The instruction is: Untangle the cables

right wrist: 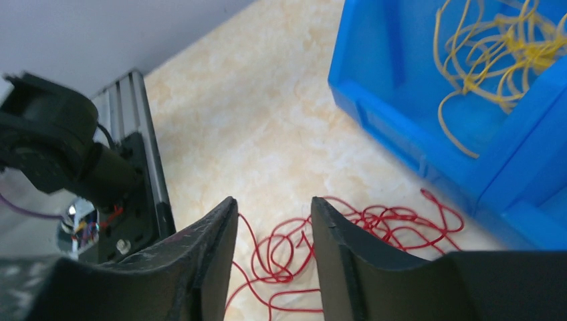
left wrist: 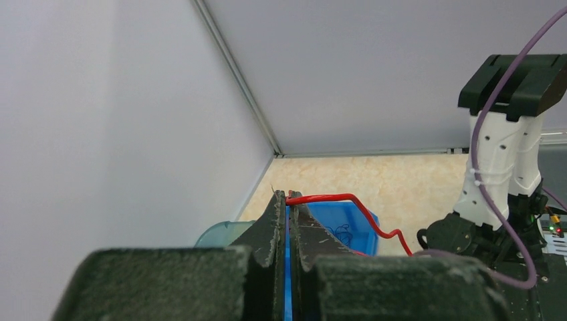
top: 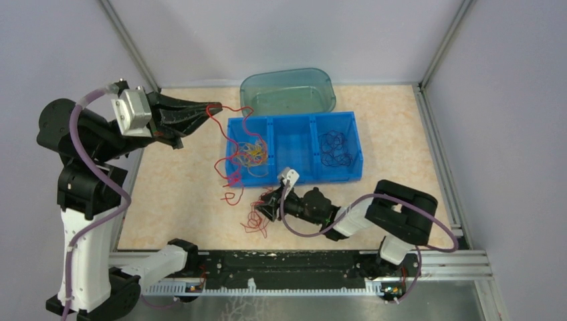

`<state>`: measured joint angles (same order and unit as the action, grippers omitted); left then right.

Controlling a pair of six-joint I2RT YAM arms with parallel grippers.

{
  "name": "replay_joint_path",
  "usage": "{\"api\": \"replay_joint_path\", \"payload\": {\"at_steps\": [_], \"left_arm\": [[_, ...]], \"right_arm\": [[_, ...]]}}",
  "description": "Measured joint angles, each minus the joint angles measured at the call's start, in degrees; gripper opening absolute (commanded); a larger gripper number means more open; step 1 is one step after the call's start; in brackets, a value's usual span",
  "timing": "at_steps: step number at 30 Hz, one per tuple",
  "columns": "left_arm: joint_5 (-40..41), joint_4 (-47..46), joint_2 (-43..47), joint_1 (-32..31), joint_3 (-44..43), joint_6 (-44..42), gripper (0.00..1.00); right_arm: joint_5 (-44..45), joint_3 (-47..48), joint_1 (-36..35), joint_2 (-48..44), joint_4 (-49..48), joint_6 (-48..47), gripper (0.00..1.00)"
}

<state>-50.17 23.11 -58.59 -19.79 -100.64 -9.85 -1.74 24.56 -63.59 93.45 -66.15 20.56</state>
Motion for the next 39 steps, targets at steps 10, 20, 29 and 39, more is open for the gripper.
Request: {"api": "replay_joint_path", "payload": {"at_steps": [10, 20, 29, 39], "left_arm": [[0.0, -3.7, -1.0, 0.0, 5.8, 1.0, 0.0], [1.6, -8.2, -10.3, -1.6, 10.1, 1.7, 0.0], [3.6, -12.4, -20.0, -7.3, 11.3, 0.6, 0.0], [7.1, -13.8, -34.9, -8.7, 9.1, -4.2, 0.0]], "right_arm": [[10.9, -0.2, 0.6, -22.7, 11.0, -4.9, 0.74], [33.4, -1.8, 2.7, -36.2, 24.8, -7.0, 0.71], [47.8, -2.1, 2.7, -45.1, 35.4, -7.7, 0.69], [52.7, -2.1, 2.8, -52.1, 38.4, -10.3, 0.68]]}}
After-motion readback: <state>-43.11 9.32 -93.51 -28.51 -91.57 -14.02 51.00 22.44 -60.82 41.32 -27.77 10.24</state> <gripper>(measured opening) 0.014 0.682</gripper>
